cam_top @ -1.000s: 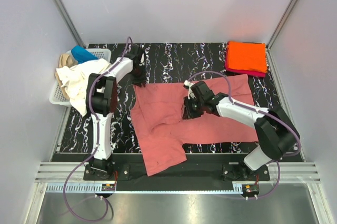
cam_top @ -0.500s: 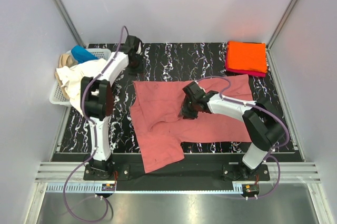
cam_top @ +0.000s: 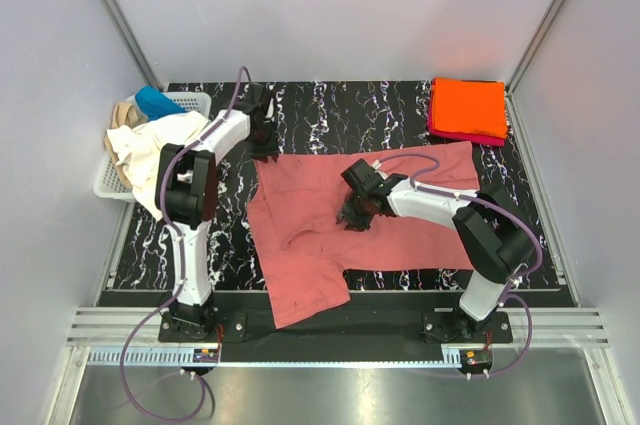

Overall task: Fold and stack the t-shirts
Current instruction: Fold the tshirt

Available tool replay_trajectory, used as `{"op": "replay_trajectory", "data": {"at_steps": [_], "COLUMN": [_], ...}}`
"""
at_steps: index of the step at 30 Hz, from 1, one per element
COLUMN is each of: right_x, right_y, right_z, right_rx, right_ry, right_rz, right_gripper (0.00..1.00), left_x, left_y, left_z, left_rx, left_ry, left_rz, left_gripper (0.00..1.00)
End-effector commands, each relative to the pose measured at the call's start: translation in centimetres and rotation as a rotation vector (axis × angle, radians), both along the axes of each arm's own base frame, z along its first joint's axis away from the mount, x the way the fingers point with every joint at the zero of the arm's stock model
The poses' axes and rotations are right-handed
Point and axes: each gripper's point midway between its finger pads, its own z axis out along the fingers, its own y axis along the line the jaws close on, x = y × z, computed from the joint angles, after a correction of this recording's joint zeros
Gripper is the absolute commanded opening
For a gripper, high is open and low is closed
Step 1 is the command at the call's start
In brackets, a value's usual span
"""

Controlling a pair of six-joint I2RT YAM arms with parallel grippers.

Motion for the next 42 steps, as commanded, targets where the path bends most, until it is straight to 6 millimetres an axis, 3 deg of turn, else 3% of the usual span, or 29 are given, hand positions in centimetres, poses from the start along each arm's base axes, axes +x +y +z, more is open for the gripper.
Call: {"op": "replay_trajectory", "data": {"at_steps": [1, 9, 22, 26, 27, 30, 37, 42], "right_x": [1.2, 0.8, 1.5, 1.5, 1.5, 1.4, 0.9, 0.8], "right_y": [-0.1, -0.4, -0.1, -0.4, -0.5, -1.4, -3.9, -4.6], "right_z": [1.0, 0.4, -0.1, 0.0, 0.4, 1.2, 1.3, 0.9], "right_rx": [-0.010, -0.037, -0.042, -0.048, -0.043, -0.055, -0.127, -0.169], "right_ry": [-0.035, -0.008, -0.021, -0.029, -0.042, -0.077, -0.124, -0.119], "right_rz": [-0.056, -0.056, -0.064, -0.074, -0.077, -0.085, -0.111, -0.097], "right_gripper": [0.37, 0.37, 0.34, 0.19, 0.10, 0.01, 0.00, 0.02], "left_x": [0.5, 0.4, 0.4, 0.5, 0.6, 0.9, 2.2, 3.1], "left_y": [-0.7, -0.3, -0.1, 0.0, 0.1, 0.5, 1.1, 1.1], "left_z": [-0.8, -3.2, -3.6, -3.7, -3.7, -4.1, -4.6, -5.1], "left_rx": [-0.028, 0.001, 0.013, 0.018, 0.025, 0.045, 0.071, 0.080], "left_ry": [0.000, 0.039, 0.044, 0.043, 0.039, 0.039, 0.028, 0.032], "left_rz": [-0.007, -0.008, -0.005, -0.005, -0.003, -0.002, 0.010, -0.014], "left_gripper": [0.35, 0.35, 0.34, 0.34, 0.34, 0.34, 0.35, 0.36]}}
